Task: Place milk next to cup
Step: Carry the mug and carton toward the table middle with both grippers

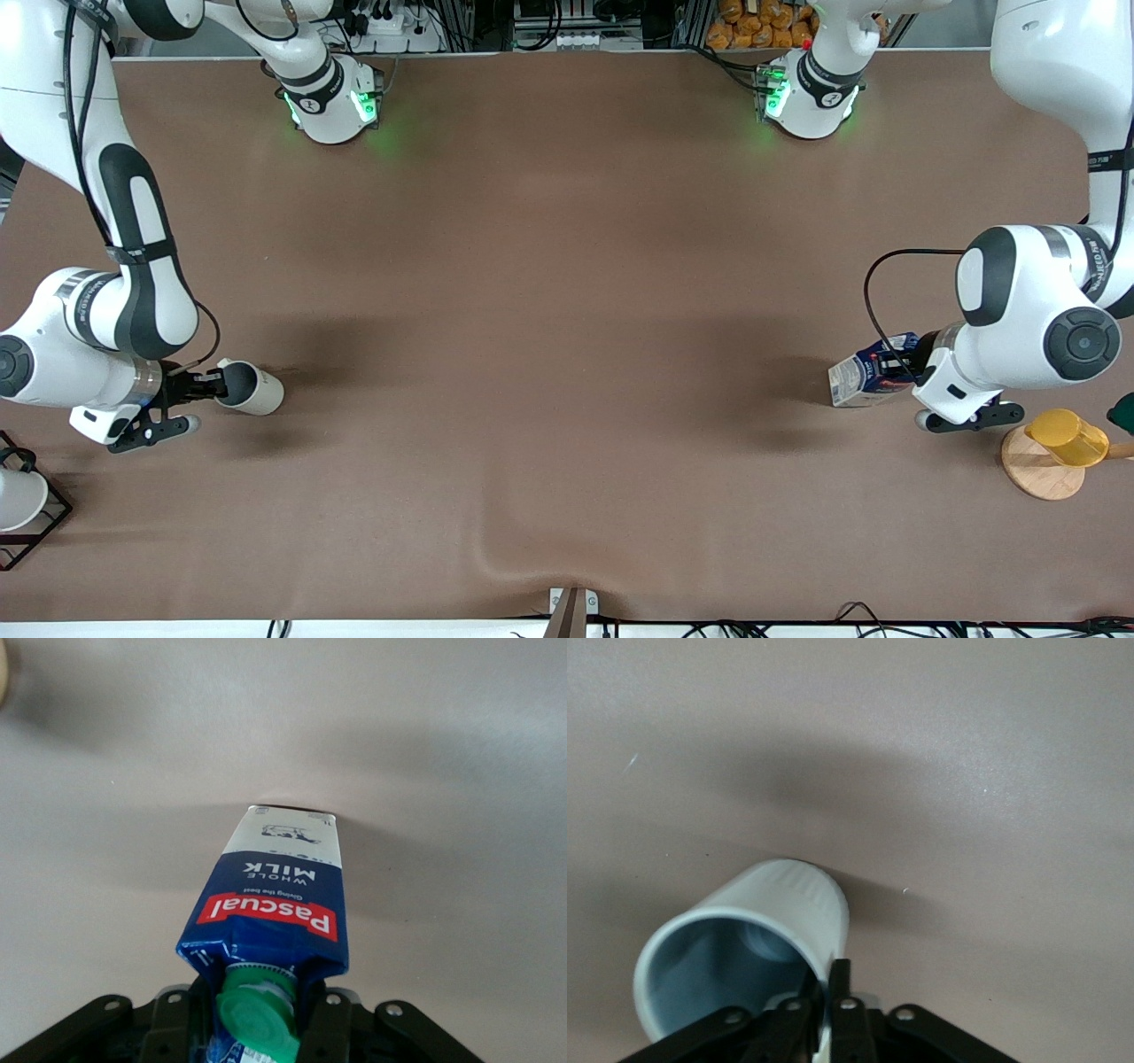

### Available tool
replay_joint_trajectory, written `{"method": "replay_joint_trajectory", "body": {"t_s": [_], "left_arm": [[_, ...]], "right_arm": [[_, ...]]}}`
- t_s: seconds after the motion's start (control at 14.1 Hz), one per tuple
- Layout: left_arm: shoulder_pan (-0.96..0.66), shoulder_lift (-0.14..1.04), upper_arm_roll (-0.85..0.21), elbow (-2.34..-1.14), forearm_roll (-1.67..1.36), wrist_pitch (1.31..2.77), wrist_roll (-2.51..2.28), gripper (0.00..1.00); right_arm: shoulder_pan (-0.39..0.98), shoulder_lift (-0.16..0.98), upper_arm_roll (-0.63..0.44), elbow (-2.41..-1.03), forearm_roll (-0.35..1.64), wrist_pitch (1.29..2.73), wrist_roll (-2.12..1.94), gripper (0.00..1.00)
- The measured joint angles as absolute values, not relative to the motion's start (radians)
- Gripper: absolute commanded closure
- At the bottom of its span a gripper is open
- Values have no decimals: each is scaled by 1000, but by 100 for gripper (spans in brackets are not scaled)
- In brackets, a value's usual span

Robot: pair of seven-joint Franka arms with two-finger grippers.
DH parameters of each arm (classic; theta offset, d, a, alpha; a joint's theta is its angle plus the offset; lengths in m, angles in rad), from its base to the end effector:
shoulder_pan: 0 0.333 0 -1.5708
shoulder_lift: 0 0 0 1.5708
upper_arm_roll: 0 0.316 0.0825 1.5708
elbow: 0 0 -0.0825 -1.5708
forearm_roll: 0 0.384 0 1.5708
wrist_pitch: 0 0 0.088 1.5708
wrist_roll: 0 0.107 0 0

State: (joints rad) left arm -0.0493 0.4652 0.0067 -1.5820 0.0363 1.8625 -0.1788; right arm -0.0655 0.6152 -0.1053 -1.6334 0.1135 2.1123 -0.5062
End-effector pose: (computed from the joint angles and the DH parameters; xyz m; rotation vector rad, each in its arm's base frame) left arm 0.6609 -0.0259 0.3543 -3.0666 -0.1875 0.2765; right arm 0.6660 -0.1015 0.2508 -3.0322 -0.4359 0.1747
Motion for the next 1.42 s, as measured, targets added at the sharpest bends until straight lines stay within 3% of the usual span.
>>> {"method": "replay_joint_trajectory", "body": {"t_s": [0.21,0.5,0.71,1.21,1.42], "left_arm": [[-60,409,-4,-1566,37,1846,-172,81],[-86,326,-66,-1554,37,1766,-174,80],[-87,312,-77,-1554,37,1752,-175,79],[-87,298,-84,-1552,37,1707,-175,79],[-87,285,-101,-1552,37,1680,-181,79]], "right_arm": [[-49,615,-99,-1608,116,2088,-482,100],[12,605,-91,-1489,119,1899,-301,100],[106,577,-82,-1455,147,1840,-75,100],[392,554,-75,-1433,207,1835,500,100],[500,559,-75,-1433,209,1907,701,100]]}}
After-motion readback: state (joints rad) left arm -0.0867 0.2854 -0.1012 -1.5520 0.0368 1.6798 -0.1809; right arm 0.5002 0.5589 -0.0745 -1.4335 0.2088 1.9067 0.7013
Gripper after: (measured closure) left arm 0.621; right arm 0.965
